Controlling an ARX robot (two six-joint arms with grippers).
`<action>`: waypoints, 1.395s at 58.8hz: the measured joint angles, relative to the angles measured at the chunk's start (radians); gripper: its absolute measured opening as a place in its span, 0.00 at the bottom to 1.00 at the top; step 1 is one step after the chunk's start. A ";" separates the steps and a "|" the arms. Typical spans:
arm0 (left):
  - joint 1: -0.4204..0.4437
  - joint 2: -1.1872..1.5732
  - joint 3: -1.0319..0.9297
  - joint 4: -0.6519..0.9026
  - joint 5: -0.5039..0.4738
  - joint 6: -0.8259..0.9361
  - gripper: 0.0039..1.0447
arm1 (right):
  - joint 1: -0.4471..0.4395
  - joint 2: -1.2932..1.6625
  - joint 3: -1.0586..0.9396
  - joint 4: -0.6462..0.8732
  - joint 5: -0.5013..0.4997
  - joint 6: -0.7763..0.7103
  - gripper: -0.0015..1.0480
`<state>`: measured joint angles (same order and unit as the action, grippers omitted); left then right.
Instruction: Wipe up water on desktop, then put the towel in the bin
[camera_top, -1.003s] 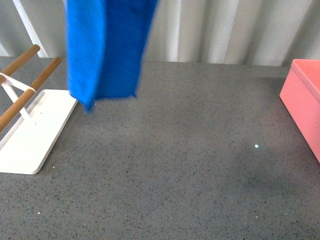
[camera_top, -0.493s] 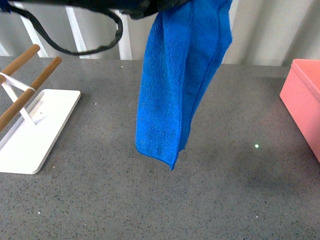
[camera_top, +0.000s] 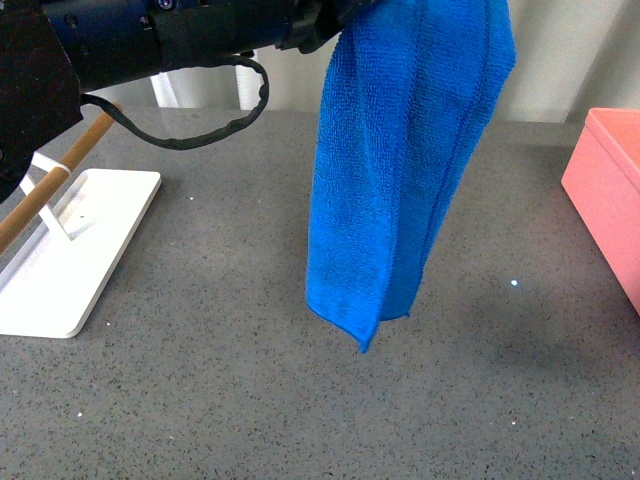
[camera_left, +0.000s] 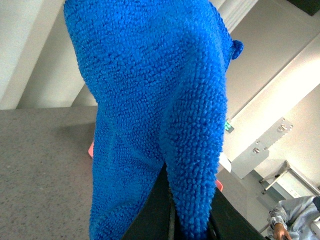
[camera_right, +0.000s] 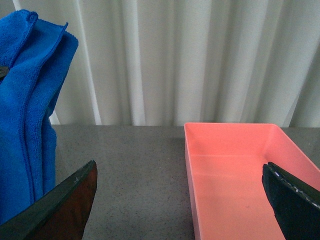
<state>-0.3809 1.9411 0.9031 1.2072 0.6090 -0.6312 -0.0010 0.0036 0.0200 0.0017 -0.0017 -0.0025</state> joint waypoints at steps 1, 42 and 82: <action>-0.002 0.000 -0.001 0.002 0.000 0.000 0.04 | 0.000 0.000 0.000 0.000 0.000 0.000 0.93; -0.035 -0.025 -0.016 -0.086 0.045 0.132 0.04 | -0.115 0.941 0.390 0.208 -0.543 -0.127 0.93; -0.082 -0.102 0.014 -0.117 -0.035 0.065 0.04 | 0.216 1.360 0.246 0.760 -0.439 -0.277 0.93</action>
<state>-0.4633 1.8389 0.9173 1.0904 0.5743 -0.5663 0.2150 1.3640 0.2665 0.7616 -0.4408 -0.2798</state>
